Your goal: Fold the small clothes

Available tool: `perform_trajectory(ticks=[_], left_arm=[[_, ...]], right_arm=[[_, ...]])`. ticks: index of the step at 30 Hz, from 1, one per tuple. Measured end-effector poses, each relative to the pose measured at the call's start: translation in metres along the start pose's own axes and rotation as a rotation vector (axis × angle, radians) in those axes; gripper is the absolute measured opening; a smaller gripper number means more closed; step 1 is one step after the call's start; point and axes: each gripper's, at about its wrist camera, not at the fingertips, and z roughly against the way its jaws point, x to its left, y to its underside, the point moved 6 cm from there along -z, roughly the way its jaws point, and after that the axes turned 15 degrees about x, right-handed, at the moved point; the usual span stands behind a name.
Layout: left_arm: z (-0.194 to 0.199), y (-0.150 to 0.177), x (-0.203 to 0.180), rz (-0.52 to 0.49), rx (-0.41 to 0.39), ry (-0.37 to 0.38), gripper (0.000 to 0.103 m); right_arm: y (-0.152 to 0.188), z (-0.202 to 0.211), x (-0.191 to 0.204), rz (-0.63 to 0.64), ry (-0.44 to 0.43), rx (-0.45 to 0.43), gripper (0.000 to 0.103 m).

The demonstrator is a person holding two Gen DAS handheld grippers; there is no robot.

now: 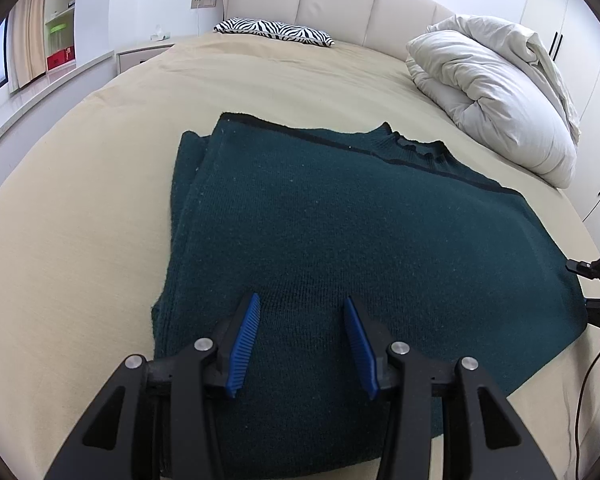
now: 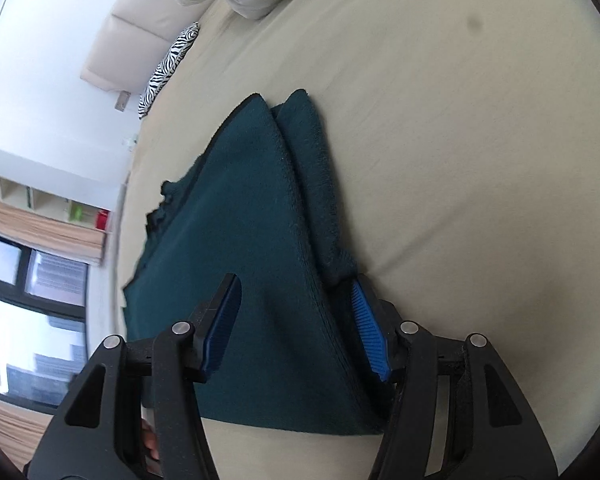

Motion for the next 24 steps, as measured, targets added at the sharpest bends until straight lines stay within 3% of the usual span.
perform_trajectory(ticks=[6,8,13,24], left_arm=[[0.000,0.000,0.001,0.006,0.001,0.016,0.047],[0.000,0.000,0.001,0.006,0.001,0.015,0.047],[0.000,0.000,0.003,0.013,0.004,0.030,0.047],[0.000,-0.001,0.007,0.031,0.007,0.067,0.047]], right_arm=[[-0.006,-0.021,0.006,-0.016,-0.075,0.060,0.031],[-0.004,-0.025,0.006,-0.003,-0.061,0.059,0.019],[-0.002,-0.028,0.007,0.012,-0.043,0.032,0.015],[0.000,-0.034,0.035,0.082,0.161,-0.054,0.012]])
